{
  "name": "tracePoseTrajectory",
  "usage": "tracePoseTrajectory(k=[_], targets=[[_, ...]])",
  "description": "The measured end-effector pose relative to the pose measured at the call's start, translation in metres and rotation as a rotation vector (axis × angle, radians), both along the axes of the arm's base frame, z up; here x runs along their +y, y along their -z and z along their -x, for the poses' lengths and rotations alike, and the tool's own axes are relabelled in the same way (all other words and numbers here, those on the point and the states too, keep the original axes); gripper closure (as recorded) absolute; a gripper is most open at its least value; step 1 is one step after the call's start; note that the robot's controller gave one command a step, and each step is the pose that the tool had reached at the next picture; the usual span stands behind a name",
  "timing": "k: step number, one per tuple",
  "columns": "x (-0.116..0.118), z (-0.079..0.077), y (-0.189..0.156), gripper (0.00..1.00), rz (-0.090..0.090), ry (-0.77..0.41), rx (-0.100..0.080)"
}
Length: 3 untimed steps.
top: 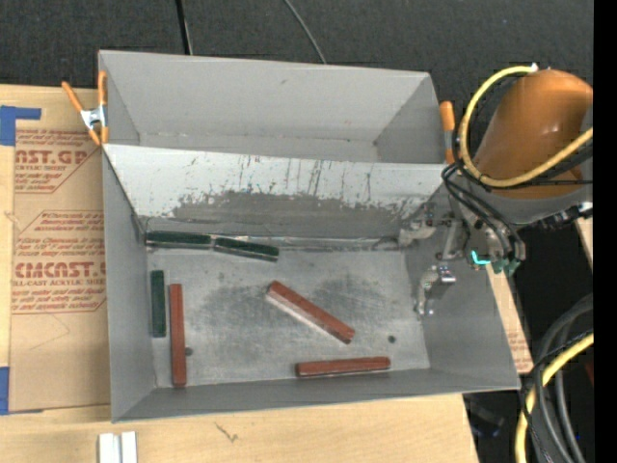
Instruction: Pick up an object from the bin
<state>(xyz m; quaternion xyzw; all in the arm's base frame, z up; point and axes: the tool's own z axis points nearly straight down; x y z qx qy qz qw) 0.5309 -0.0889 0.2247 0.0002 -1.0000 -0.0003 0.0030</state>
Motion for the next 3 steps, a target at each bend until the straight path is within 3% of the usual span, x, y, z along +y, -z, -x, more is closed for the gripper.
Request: tracePoseTrajectory(k=[1, 2, 3], targets=[[0.000, -0.002, -0.004, 0.00, 0.001, -0.001, -0.008], [0.008, -0.008, 0.030, 0.00, 0.003, -0.051, -0.016], [0.024, -0.005, 0.098, 0.00, 0.001, -0.098, -0.011]])
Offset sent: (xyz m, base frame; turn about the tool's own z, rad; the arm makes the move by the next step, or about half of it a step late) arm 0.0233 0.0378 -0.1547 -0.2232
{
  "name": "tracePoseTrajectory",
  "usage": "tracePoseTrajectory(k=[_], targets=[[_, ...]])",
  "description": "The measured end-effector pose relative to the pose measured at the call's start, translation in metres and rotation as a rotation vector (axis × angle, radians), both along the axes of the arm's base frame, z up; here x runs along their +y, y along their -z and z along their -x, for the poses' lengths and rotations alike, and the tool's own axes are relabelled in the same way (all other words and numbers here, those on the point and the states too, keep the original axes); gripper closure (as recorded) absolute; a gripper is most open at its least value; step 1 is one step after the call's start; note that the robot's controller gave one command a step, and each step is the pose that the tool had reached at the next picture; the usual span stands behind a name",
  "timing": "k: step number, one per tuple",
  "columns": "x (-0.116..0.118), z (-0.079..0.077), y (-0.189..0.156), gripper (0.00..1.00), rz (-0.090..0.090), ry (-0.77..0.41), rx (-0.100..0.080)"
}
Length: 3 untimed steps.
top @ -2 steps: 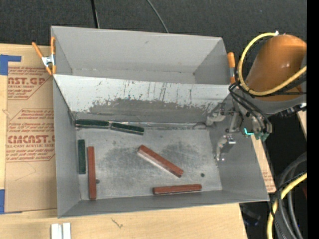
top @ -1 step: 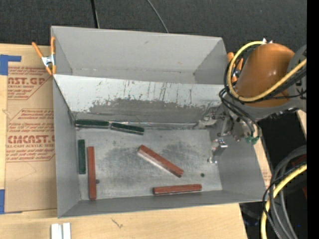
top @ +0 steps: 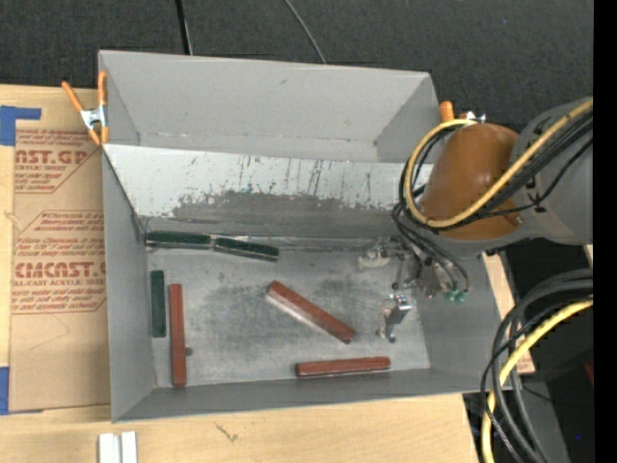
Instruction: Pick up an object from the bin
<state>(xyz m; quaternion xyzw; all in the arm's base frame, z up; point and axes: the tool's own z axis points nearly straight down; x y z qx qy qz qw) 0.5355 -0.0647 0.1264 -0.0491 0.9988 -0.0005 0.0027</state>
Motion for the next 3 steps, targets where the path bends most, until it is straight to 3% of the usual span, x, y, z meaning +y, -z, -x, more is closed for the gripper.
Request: tracePoseTrajectory(k=[1, 2, 3], targets=[[0.031, -0.002, 0.051, 1.00, -0.002, 0.144, -0.015], [0.031, -0.002, 0.051, 1.00, -0.002, 0.144, -0.015], [0.037, -0.007, -0.098, 1.00, -0.002, 0.136, 0.001]])
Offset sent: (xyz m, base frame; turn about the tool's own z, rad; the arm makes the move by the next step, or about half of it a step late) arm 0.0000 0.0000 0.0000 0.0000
